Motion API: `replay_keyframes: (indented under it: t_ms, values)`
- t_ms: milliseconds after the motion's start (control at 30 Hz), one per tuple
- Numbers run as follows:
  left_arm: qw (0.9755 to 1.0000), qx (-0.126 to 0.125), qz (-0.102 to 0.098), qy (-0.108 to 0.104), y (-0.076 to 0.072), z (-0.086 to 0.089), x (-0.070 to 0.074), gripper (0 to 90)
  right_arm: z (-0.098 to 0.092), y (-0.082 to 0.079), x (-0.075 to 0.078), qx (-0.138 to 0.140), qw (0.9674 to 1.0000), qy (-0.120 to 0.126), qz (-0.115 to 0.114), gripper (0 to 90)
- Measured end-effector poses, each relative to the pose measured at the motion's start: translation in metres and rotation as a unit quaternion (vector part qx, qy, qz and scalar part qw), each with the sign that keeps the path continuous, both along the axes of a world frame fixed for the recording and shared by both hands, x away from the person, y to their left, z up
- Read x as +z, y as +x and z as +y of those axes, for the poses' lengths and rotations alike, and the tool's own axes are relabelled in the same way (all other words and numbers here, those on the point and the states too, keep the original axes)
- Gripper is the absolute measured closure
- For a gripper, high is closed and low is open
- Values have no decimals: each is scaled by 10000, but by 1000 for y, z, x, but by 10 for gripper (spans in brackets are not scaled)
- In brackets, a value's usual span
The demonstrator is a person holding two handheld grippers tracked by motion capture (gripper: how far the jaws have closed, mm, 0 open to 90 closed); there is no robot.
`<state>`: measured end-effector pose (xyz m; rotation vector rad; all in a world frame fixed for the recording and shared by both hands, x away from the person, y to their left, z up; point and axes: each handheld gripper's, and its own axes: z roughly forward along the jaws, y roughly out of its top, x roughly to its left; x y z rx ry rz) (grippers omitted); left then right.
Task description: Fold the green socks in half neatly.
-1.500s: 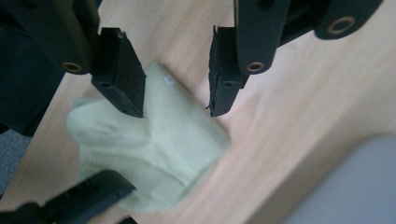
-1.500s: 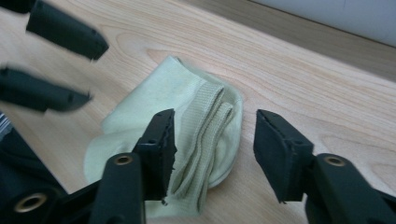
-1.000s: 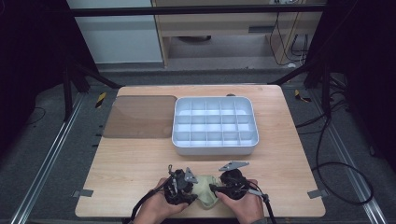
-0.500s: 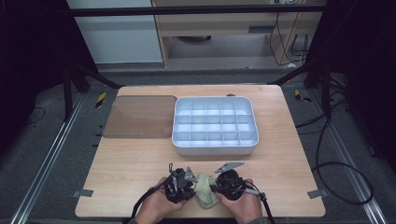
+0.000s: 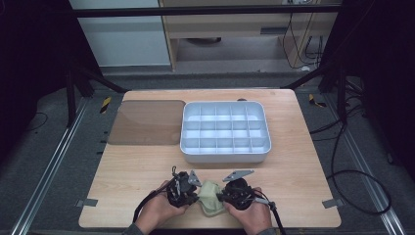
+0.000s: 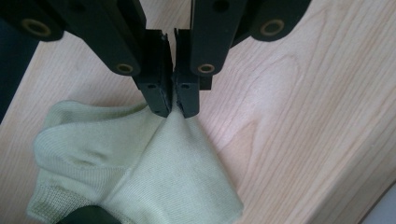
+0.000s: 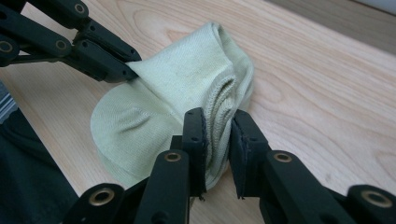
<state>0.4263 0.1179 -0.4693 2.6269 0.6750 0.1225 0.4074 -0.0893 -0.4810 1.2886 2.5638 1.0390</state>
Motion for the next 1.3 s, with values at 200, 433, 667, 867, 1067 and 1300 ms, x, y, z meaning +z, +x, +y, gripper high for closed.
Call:
replay_keyframes:
  t_ms: [200,433,667,867,1067,1300]
  values:
    - [9998,161,-92,-75,2,10,5,801,4,-2,5,-63,9999,11,-109,617]
    - [9978,391,-313,-426,2,12,19,647,-5,-5,3,-181,9997,153,-53,559]
    - [9968,544,-344,-480,10,-1,11,586,-3,-6,4,-190,9996,217,-46,497]
    - [9969,586,-284,-432,16,-6,3,583,0,-3,-2,-183,9998,92,55,531]
    - [9979,460,-122,-440,18,-6,-4,620,2,-2,-4,-96,9998,107,129,617]
    - [9978,449,30,-485,19,-6,-6,663,4,-3,-3,-26,9999,87,98,695]
